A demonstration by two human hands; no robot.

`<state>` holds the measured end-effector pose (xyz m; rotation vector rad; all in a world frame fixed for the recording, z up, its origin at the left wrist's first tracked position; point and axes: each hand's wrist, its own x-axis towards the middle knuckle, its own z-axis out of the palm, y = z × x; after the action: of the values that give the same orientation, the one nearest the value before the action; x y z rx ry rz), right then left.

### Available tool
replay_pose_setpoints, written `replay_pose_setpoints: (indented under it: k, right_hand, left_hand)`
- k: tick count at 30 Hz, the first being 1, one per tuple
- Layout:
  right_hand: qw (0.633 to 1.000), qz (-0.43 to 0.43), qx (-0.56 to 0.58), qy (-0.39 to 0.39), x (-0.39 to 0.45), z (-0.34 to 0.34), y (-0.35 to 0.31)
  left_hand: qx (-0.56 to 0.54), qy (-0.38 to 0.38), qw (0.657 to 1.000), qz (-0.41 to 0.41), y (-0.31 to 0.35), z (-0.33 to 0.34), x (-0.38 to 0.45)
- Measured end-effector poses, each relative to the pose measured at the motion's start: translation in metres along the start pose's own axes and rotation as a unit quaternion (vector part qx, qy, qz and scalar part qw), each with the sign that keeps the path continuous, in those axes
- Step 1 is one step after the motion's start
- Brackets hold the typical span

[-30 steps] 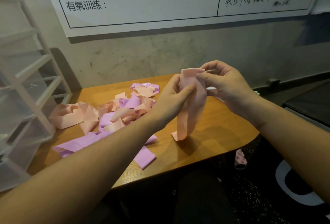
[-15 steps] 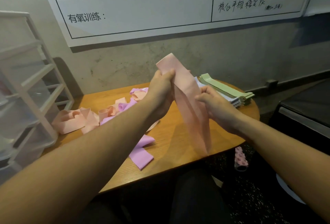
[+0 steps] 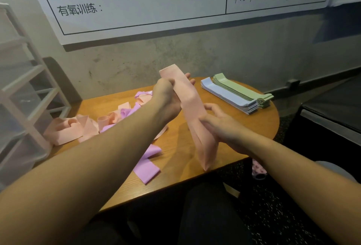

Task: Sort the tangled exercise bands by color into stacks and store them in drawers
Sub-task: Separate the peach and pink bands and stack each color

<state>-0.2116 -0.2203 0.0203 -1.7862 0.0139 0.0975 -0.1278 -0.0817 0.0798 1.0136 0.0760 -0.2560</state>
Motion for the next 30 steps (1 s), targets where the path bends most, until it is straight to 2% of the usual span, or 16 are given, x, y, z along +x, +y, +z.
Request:
replay_pose_setpoints:
  k: [3,8,12,16,20,24,27,30]
  right_hand:
    - [0.999,0.023,-0.013,-0.04,0.001,0.001,0.001]
    - [0.997,0.058,-0.05,0.003,0.009,-0.004,0.007]
    - [0.993,0.102,-0.052,-0.017,0.017,-0.011,0.015]
    - [0.99,0.106,-0.085,-0.026,0.028,-0.022,0.028]
    - [0.972,0.067,-0.225,-0.01,0.041,-0.029,0.043]
    - [0.906,0.019,-0.423,-0.007,0.052,-0.037,0.054]
    - [0.883,-0.004,-0.467,-0.046,0.056,-0.045,0.061]
    - [0.885,-0.054,-0.461,-0.038,0.063,-0.049,0.069]
  left_hand:
    - [0.037,0.01,0.999,-0.019,-0.005,0.0,0.01]
    - [0.078,0.042,0.996,-0.03,-0.021,-0.004,0.036]
    - [0.109,0.058,0.992,-0.034,-0.029,-0.006,0.062]
    - [0.163,0.071,0.984,-0.031,-0.041,-0.011,0.09]
    - [0.23,0.068,0.971,-0.024,-0.058,-0.014,0.111]
    - [0.289,0.057,0.955,-0.036,-0.071,-0.016,0.128]
    - [0.333,0.058,0.94,-0.04,-0.078,-0.017,0.145]
    - [0.352,0.058,0.933,-0.042,-0.08,-0.018,0.161]
